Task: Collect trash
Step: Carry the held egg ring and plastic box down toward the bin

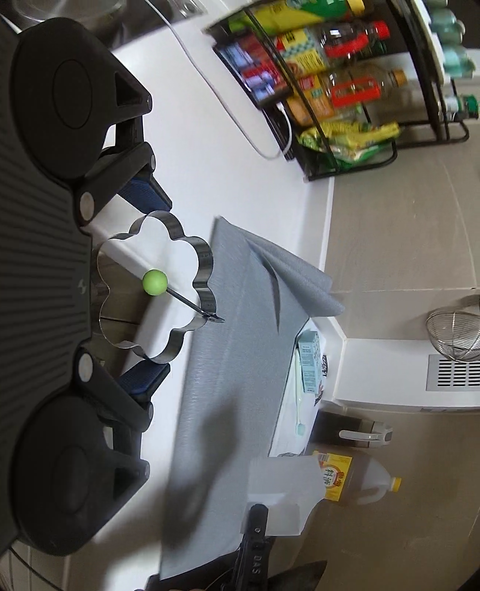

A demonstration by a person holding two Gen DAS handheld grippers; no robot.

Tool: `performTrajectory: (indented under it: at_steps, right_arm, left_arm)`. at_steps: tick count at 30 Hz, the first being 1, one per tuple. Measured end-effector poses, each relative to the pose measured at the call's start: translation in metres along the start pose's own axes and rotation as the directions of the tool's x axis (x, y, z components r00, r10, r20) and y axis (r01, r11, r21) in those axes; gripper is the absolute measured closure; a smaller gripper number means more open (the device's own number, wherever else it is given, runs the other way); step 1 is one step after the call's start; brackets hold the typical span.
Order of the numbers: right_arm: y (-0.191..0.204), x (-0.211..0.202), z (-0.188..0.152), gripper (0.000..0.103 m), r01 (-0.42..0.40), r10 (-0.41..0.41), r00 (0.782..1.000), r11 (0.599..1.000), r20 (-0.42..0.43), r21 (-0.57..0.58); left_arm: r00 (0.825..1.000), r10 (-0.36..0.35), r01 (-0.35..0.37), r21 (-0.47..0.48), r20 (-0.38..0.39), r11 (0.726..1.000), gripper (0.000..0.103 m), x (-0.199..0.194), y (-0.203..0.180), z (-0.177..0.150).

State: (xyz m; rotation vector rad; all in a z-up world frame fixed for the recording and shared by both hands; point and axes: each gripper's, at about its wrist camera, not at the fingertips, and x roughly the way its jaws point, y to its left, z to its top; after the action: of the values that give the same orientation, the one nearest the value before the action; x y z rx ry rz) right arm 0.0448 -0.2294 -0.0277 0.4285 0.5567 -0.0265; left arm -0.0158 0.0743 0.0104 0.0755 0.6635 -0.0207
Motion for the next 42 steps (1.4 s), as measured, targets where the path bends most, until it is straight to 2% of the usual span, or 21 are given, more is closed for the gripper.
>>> performTrajectory:
  at_steps: [6,12,22,30,33,36,42]
  right_arm:
    - [0.013,-0.047,-0.031,0.101,-0.060,0.060,0.998,0.998,-0.038,-0.020]
    - [0.023,-0.084,-0.072,0.101,-0.097,0.089,0.991,0.993,-0.104,-0.071]
    - [0.037,-0.121,-0.138,0.101,-0.147,0.127,0.968,0.986,-0.216,-0.081]
    - [0.058,-0.134,-0.181,0.101,-0.201,0.155,0.935,0.973,-0.320,-0.115]
    - [0.067,-0.133,-0.191,0.101,-0.221,0.161,0.919,0.966,-0.360,-0.131]
    - [0.072,-0.132,-0.197,0.101,-0.230,0.159,0.909,0.963,-0.386,-0.143]
    - [0.073,-0.131,-0.198,0.101,-0.227,0.154,0.905,0.963,-0.397,-0.143]
  left_arm:
    - [0.997,0.080,-0.079,0.012,-0.023,0.997,0.014,-0.035,0.007,-0.038]
    - [0.994,0.094,-0.094,0.012,-0.050,0.996,0.014,-0.063,0.008,-0.078]
    - [0.992,0.094,-0.094,-0.007,-0.087,0.996,0.014,-0.086,0.003,-0.132]
    - [0.981,0.083,-0.098,-0.080,-0.173,0.992,0.014,-0.082,-0.001,-0.183]
    - [0.975,0.077,-0.093,-0.070,-0.208,0.993,0.014,-0.079,-0.004,-0.199]
    - [0.972,0.067,-0.085,-0.072,-0.227,0.994,0.014,-0.076,-0.003,-0.203]
    - [0.974,0.070,-0.085,-0.061,-0.215,0.995,0.014,-0.076,-0.005,-0.202]
